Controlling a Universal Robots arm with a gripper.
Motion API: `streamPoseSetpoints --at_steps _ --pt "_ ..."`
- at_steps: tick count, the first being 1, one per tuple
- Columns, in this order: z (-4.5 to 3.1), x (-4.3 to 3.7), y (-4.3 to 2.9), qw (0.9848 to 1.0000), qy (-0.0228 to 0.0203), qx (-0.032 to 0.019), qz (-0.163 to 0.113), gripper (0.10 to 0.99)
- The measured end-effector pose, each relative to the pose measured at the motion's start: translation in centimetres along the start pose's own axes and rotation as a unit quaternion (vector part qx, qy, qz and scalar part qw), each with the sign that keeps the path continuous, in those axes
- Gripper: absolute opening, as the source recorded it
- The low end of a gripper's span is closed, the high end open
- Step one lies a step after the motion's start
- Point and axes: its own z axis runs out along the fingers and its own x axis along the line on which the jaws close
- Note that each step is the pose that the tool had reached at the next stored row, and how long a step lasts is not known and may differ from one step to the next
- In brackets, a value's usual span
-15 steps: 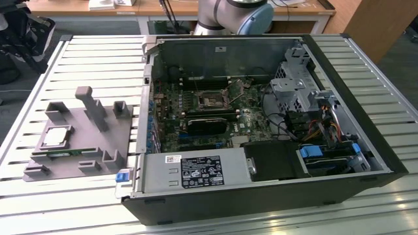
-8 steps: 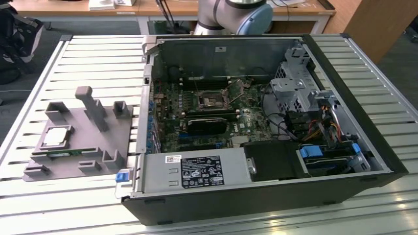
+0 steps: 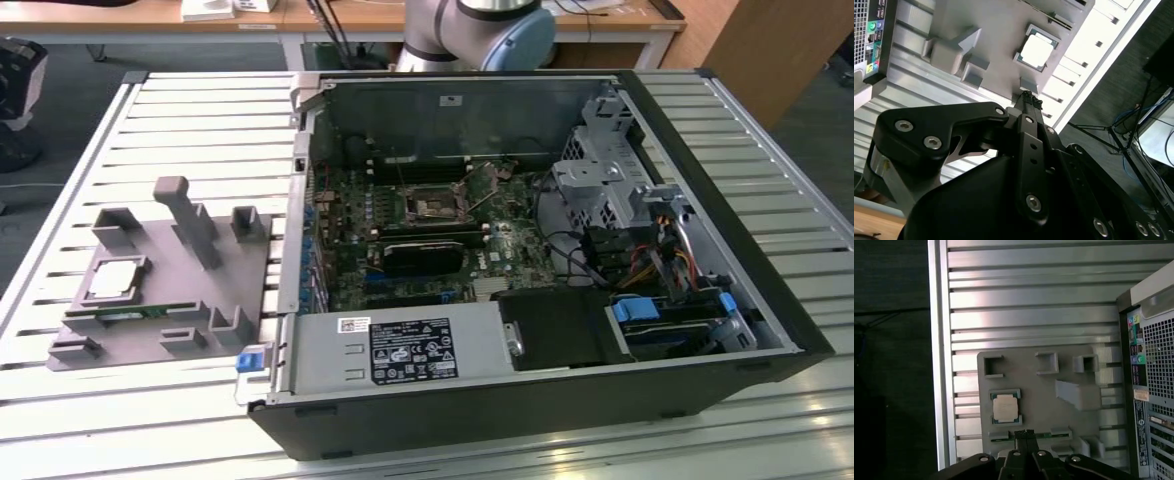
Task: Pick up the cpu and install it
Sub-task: 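Reach for the cpu, then pick up the cpu and move it towards the insertion slot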
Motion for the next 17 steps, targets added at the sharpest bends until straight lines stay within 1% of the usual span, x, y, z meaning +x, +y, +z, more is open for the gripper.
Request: streamPoseSetpoints --at_steps 4,9,11,13,14,17 --pt "-0.01 1.04 -0.1 1.0 0.0001 0.0 0.0 0.106" --pt "0.07 1.88 -0.17 1.0 0.0008 0.0 0.0 0.106" --pt "0.24 2.05 -0.19 1.0 0.002 0.0001 0.0 0.106" --pt "0.44 2.06 -0.2 1.0 0.0081 0.0006 0.0 0.106" --pt "0.56 2.06 -0.23 1.0 0.0099 0.0008 0.0 0.106" --pt "0.99 2.12 -0.57 0.9999 0.01 -0.0003 0.0 0.106"
